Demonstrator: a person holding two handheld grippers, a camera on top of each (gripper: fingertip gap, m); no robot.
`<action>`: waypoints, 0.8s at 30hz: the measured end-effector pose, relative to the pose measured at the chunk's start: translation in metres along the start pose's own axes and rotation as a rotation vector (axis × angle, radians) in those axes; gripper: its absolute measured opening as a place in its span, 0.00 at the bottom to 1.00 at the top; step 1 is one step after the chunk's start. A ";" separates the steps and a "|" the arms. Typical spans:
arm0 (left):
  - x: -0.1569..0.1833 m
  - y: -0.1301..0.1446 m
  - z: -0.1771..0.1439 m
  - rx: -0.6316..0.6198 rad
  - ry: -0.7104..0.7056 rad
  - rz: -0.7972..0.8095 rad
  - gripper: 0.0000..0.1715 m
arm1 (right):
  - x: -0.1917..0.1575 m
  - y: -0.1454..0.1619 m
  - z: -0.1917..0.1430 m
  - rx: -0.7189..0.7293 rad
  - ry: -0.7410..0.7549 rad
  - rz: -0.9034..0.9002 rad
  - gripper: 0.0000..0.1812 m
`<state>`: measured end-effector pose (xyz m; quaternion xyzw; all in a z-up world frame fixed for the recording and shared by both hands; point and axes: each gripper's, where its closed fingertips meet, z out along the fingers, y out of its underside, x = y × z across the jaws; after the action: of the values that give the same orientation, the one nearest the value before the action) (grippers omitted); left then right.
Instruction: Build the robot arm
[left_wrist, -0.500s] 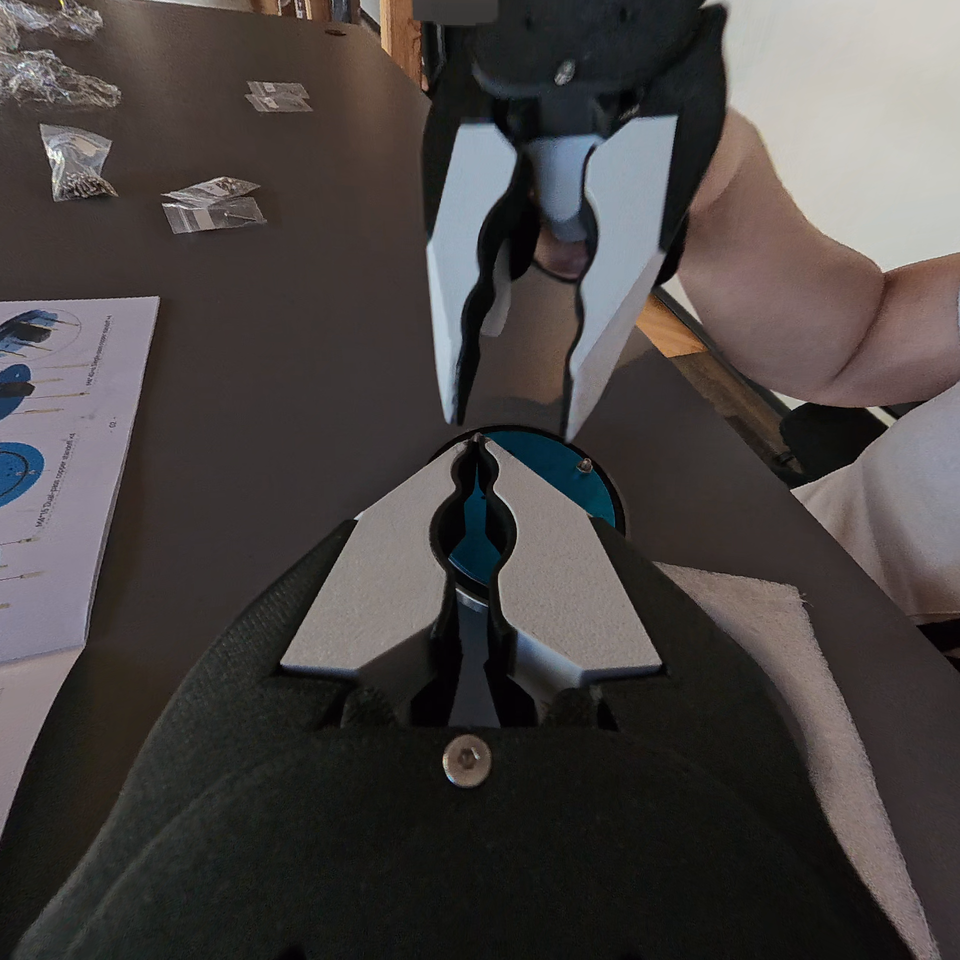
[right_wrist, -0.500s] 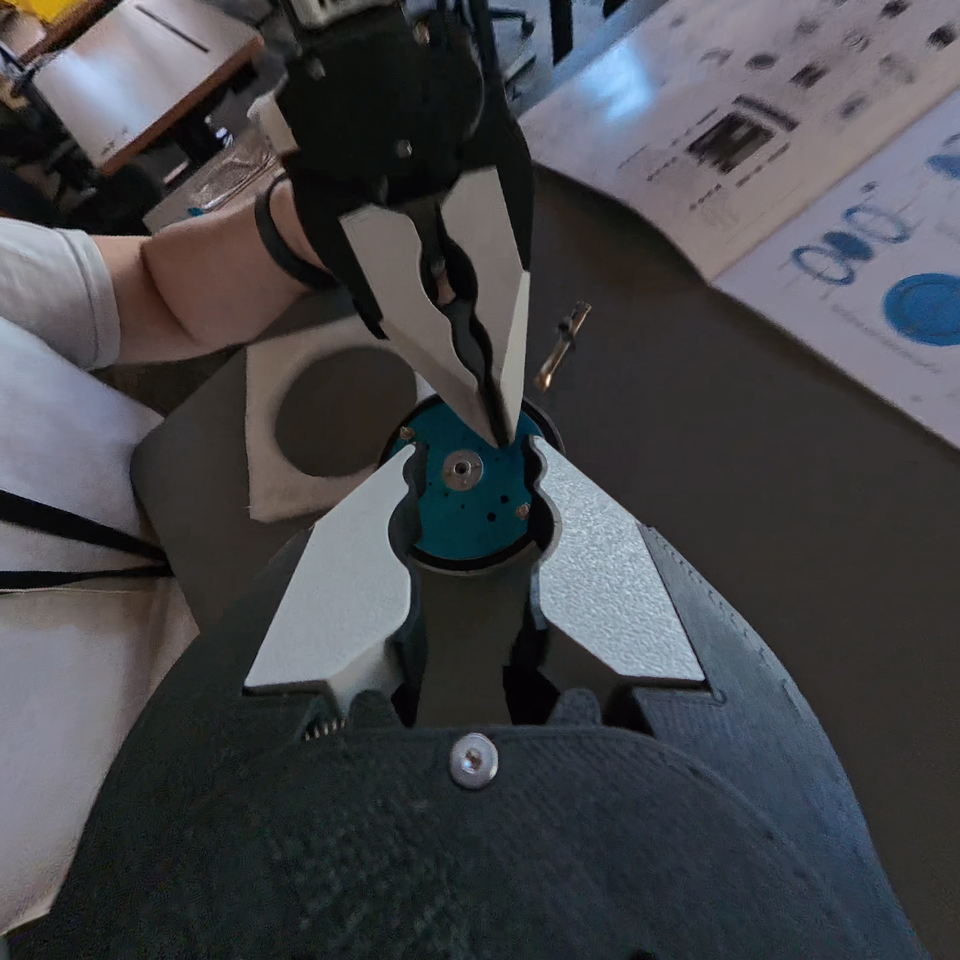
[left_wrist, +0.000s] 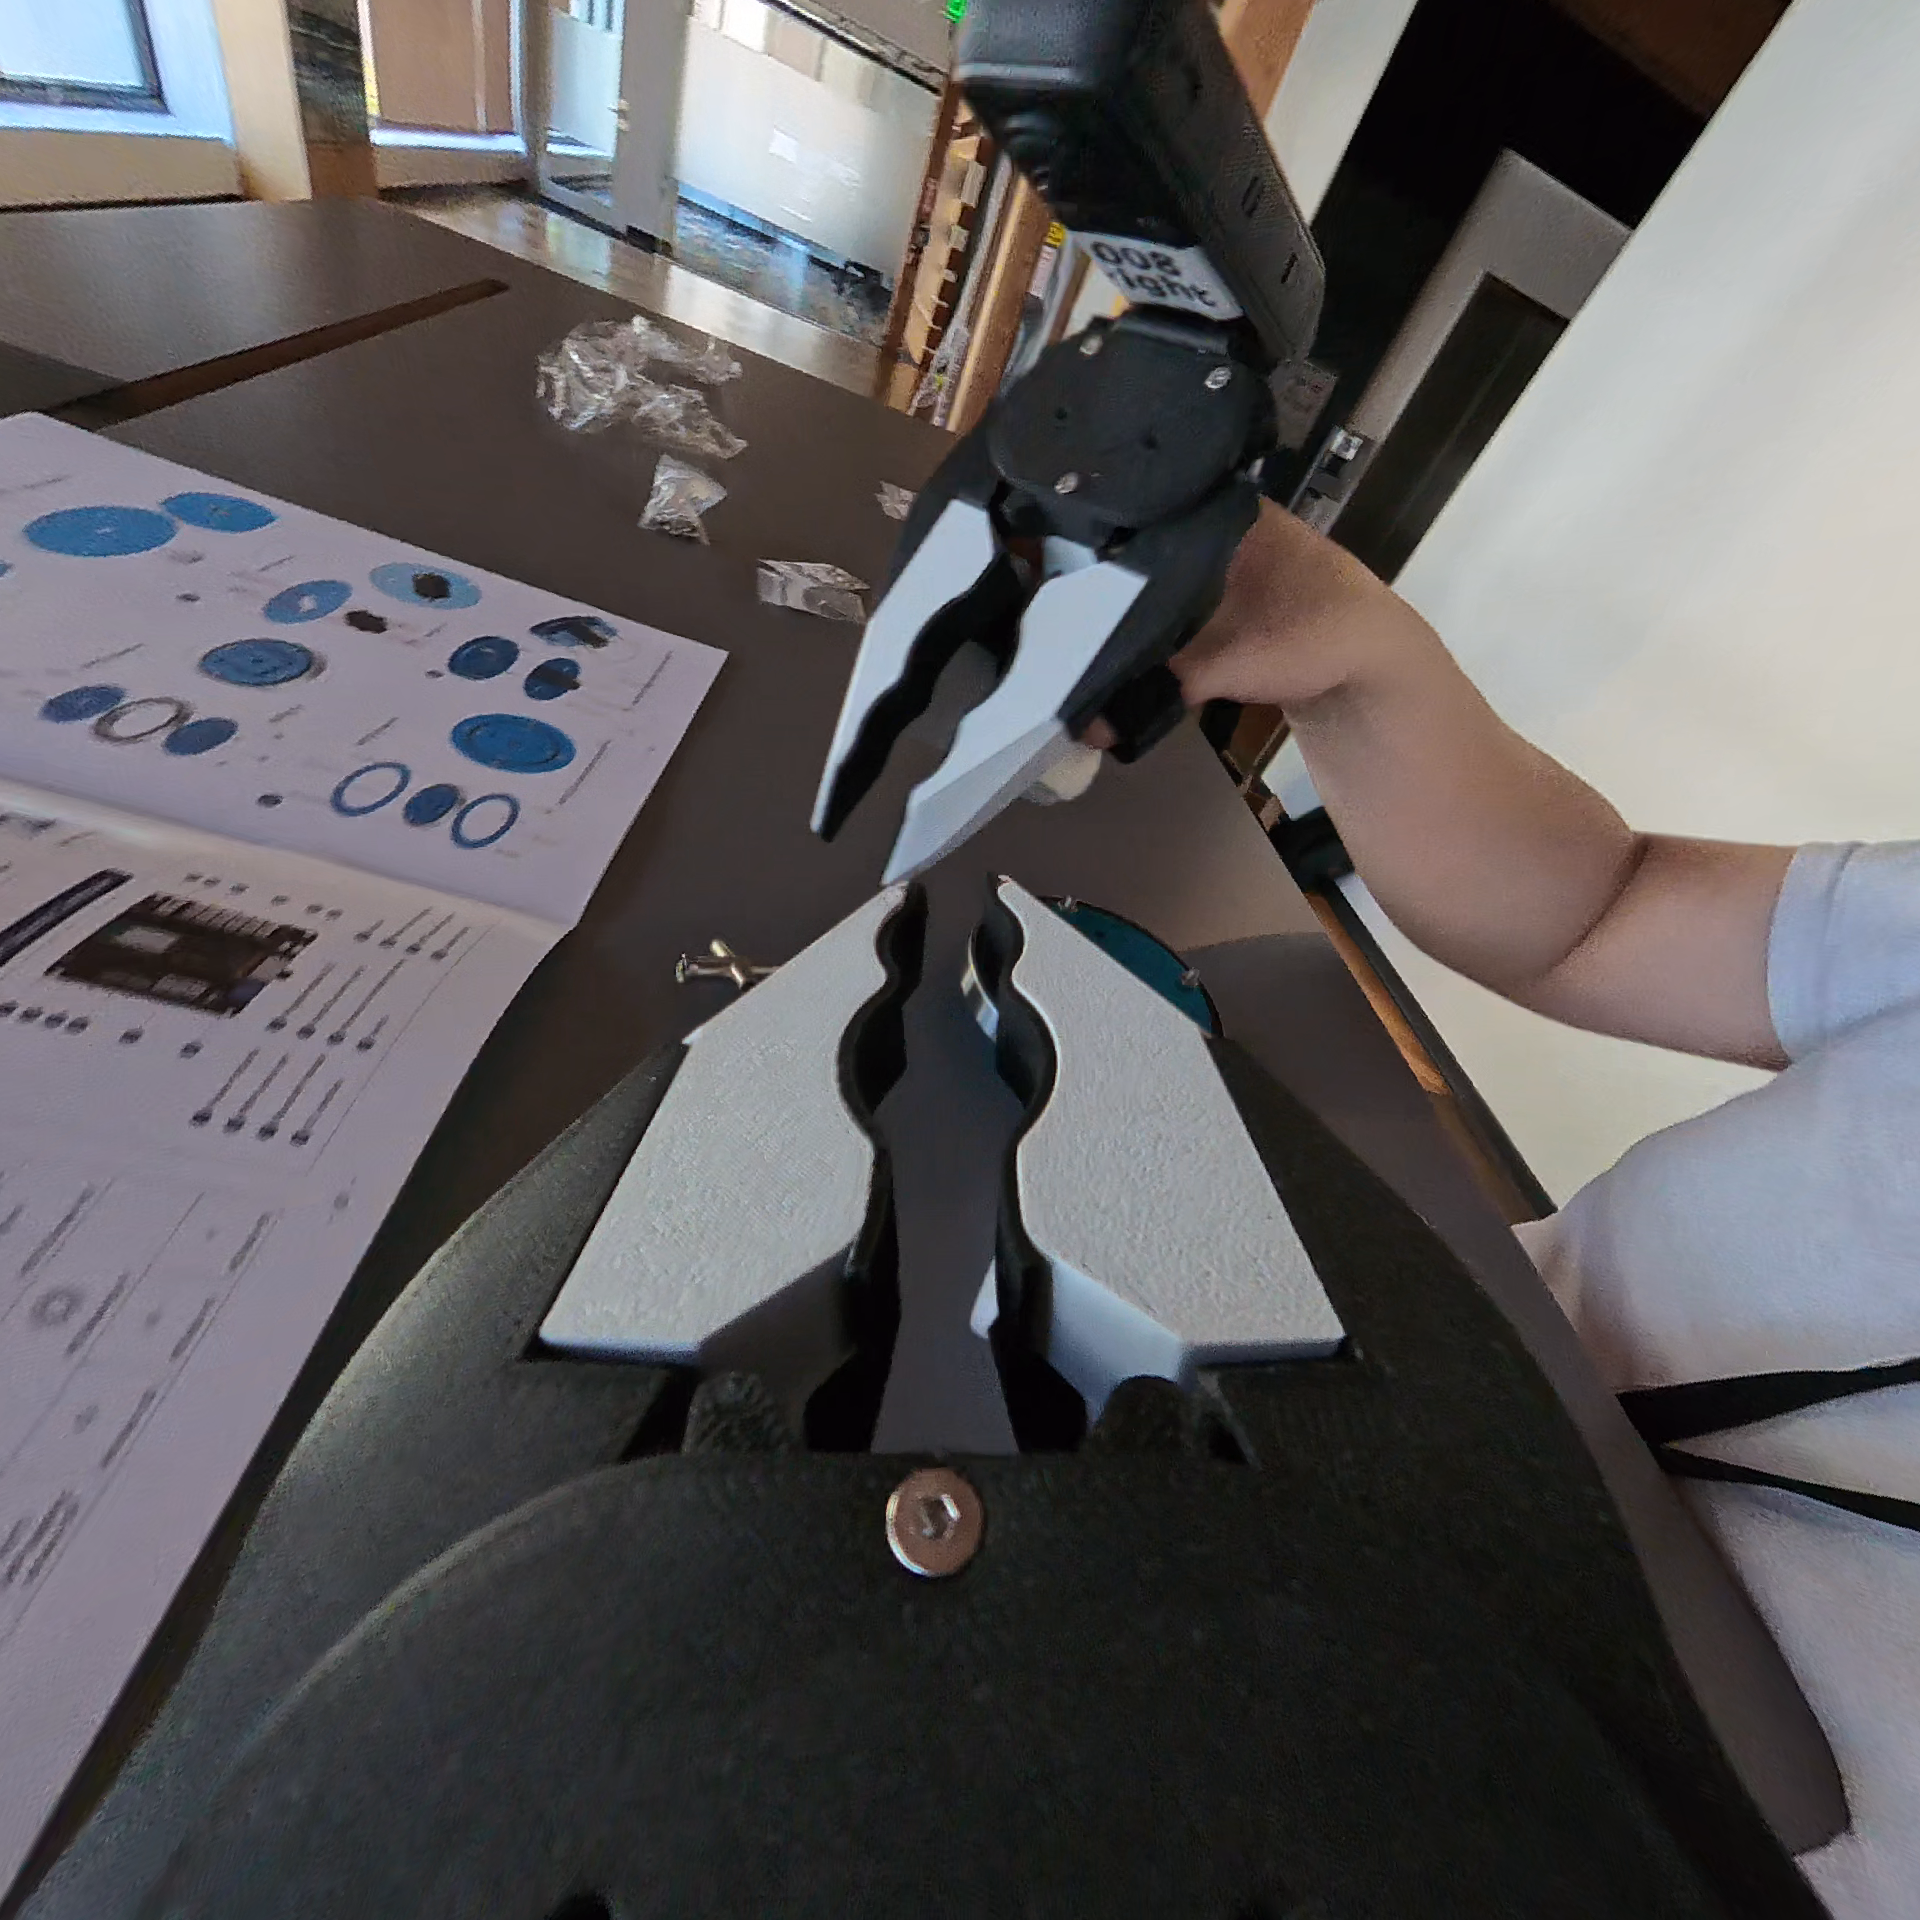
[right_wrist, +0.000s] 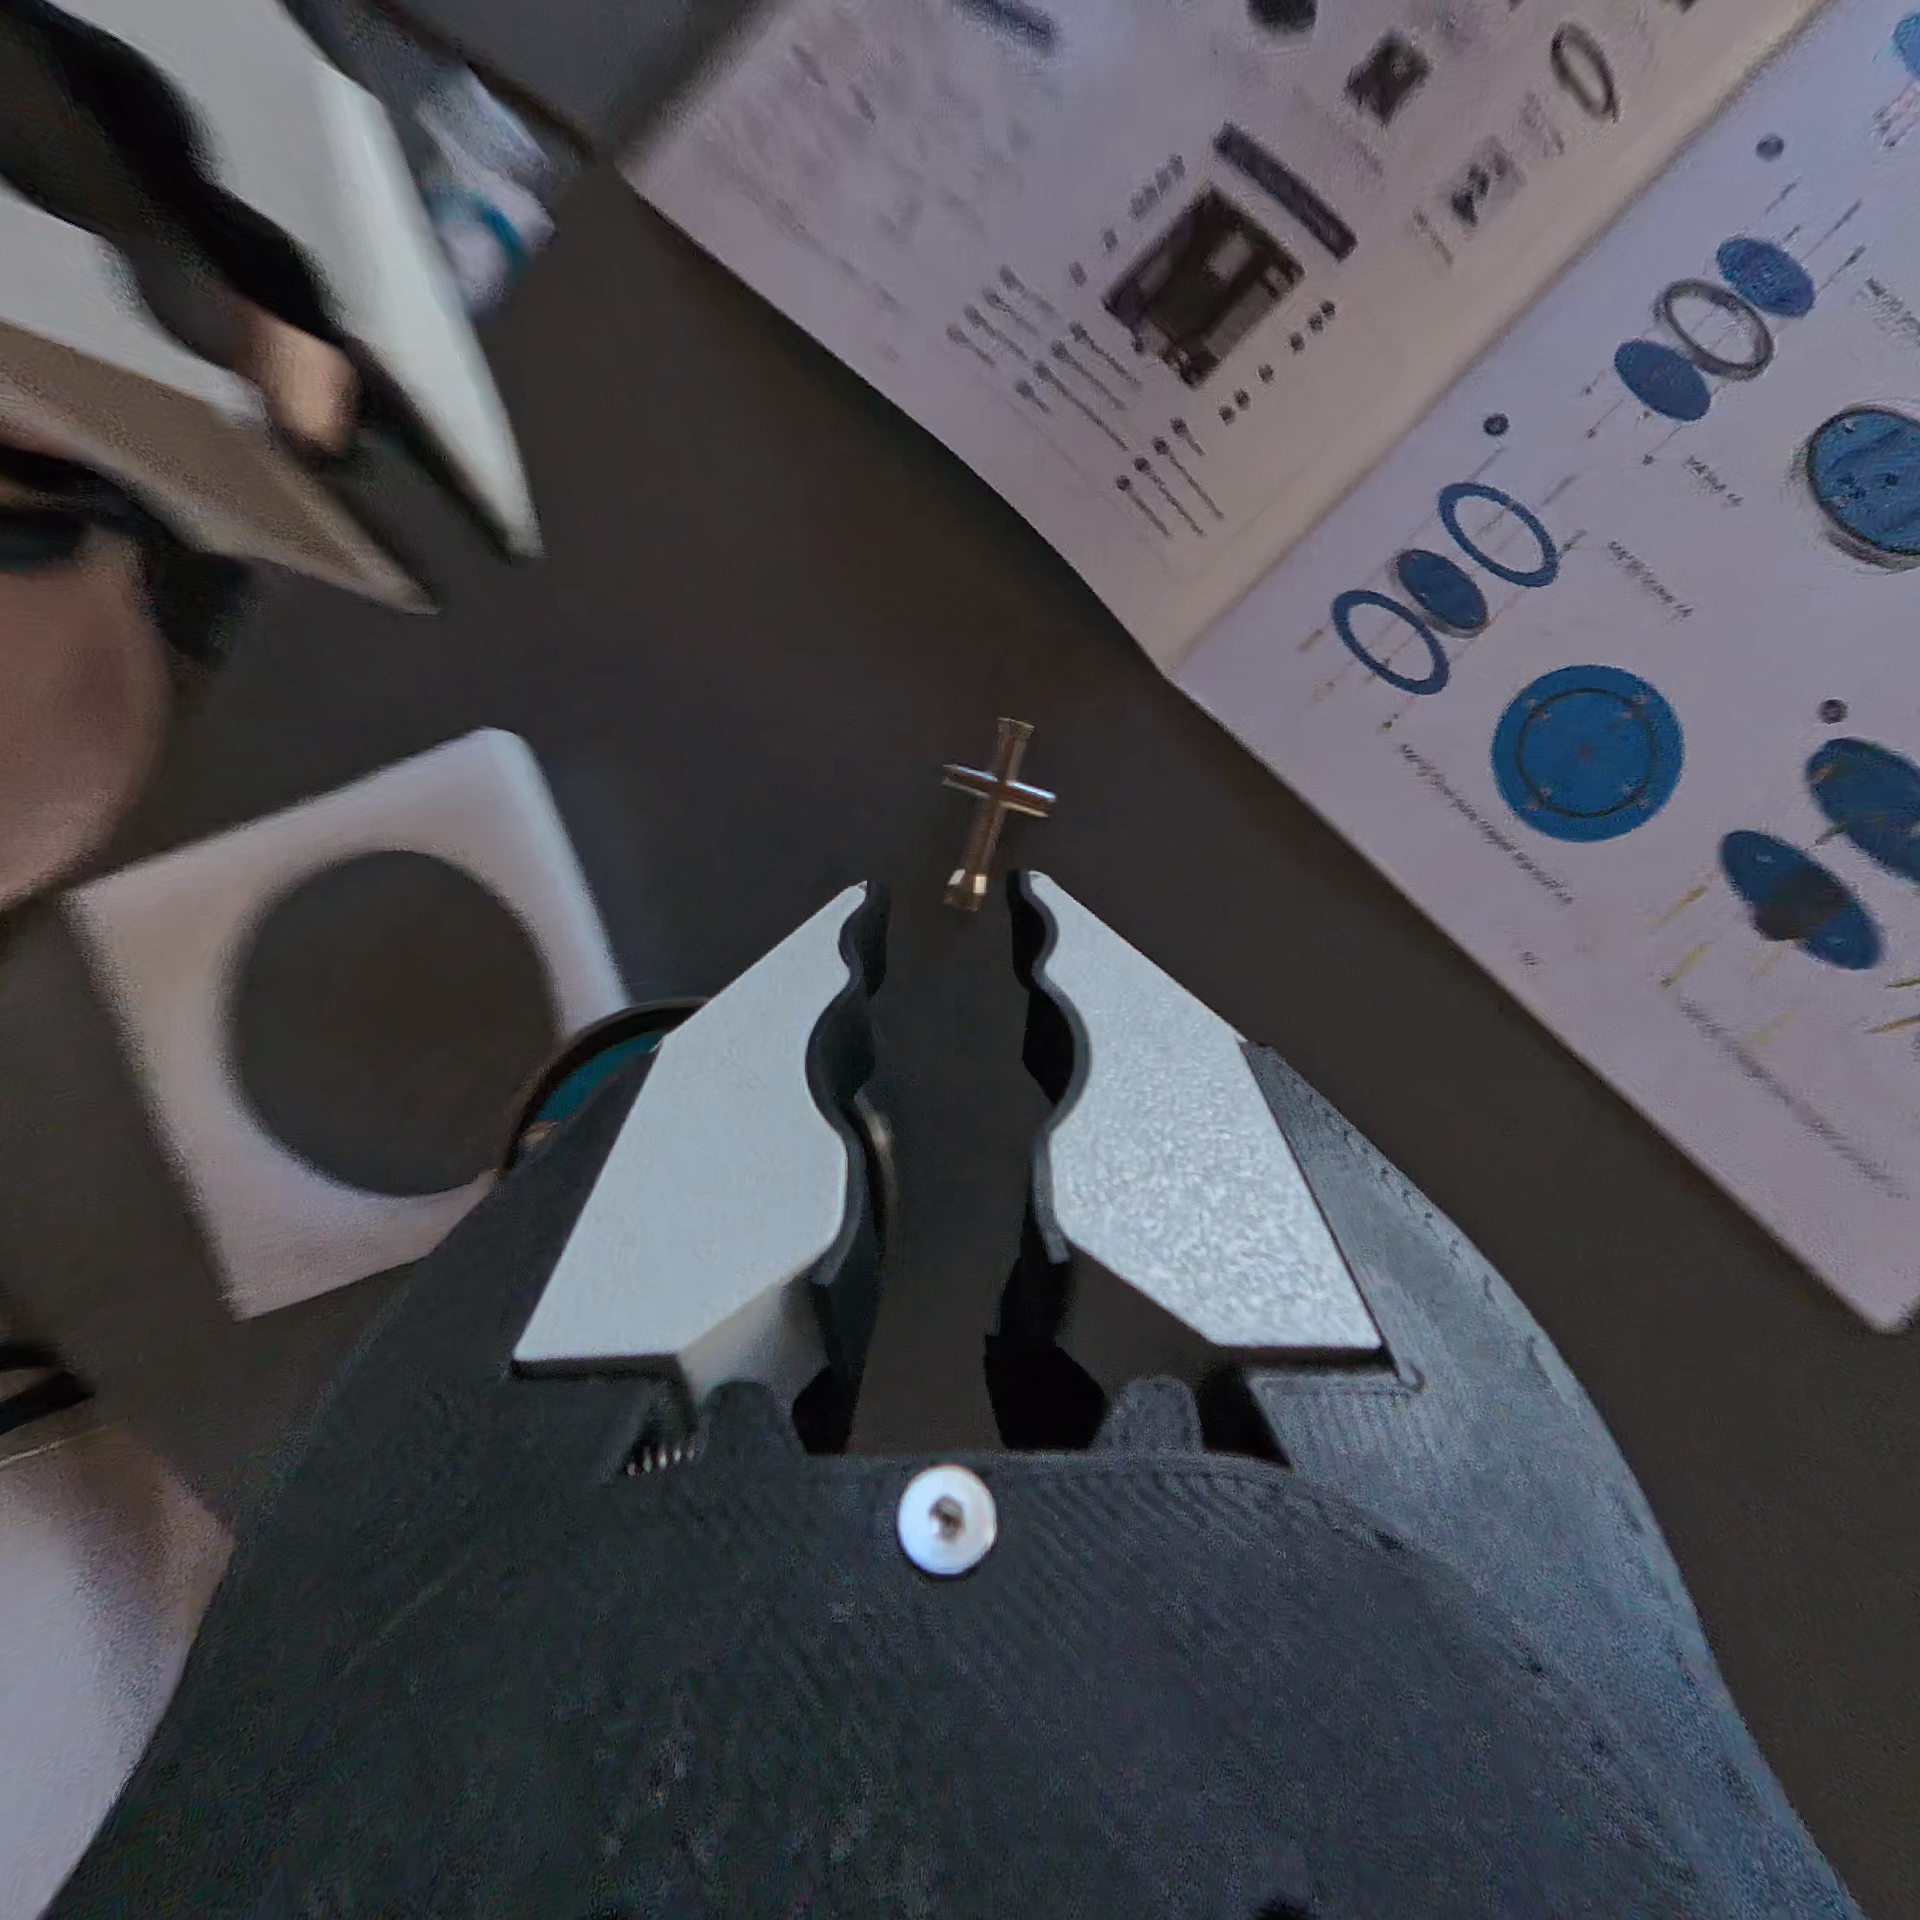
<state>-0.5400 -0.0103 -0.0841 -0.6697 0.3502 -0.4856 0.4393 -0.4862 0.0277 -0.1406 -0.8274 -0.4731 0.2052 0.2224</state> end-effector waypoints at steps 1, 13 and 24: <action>0.000 0.001 -0.005 0.009 -0.014 -0.005 0.06 | 0.006 0.001 0.008 -0.078 0.039 -0.007 0.13; 0.034 0.016 -0.042 0.043 -0.092 -0.037 0.05 | 0.002 0.009 0.033 -0.182 0.002 -0.163 0.04; 0.062 0.010 0.058 -0.202 -0.223 0.120 0.11 | -0.050 0.052 -0.067 0.416 -0.884 -0.304 0.03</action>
<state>-0.4670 -0.0550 -0.0799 -0.7381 0.3858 -0.3433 0.4343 -0.4368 -0.0517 -0.1088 -0.5218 -0.5860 0.5906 0.1885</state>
